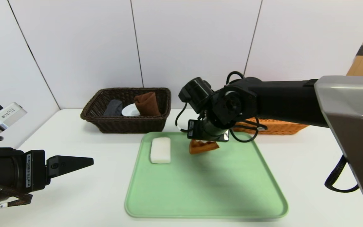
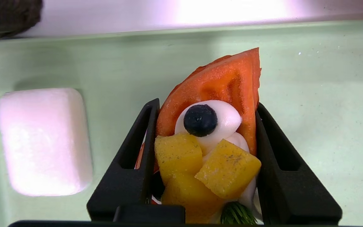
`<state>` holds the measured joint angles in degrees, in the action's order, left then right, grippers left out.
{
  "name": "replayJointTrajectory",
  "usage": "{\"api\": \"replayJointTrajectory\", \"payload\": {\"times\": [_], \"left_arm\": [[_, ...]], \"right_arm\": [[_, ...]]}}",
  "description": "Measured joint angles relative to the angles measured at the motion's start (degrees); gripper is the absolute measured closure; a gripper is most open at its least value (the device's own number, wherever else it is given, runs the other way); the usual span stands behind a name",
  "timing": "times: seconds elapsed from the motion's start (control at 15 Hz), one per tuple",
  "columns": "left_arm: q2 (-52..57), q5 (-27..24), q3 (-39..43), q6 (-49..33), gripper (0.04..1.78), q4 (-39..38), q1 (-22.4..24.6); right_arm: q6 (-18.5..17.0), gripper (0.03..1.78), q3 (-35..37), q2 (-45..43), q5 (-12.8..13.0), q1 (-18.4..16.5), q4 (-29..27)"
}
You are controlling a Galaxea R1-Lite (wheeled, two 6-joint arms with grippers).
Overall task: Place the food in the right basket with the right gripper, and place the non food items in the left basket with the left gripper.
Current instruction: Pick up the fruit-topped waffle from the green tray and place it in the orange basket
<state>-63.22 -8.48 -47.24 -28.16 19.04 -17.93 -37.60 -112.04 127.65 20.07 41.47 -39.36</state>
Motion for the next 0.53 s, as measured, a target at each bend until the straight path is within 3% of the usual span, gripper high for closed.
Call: {"api": "replayJointTrajectory", "payload": {"times": [0.33,0.53], "left_arm": [[0.1,0.0,1.3,0.1,0.13,0.0,0.0],[0.1,0.0,1.8,0.1,0.13,0.0,0.0]], "right_arm": [[0.0,0.94,-0.1,-6.0,-2.3,-0.5,0.6],[1.9,0.94,-0.2,-11.4,-2.6,-5.2,2.7]]}}
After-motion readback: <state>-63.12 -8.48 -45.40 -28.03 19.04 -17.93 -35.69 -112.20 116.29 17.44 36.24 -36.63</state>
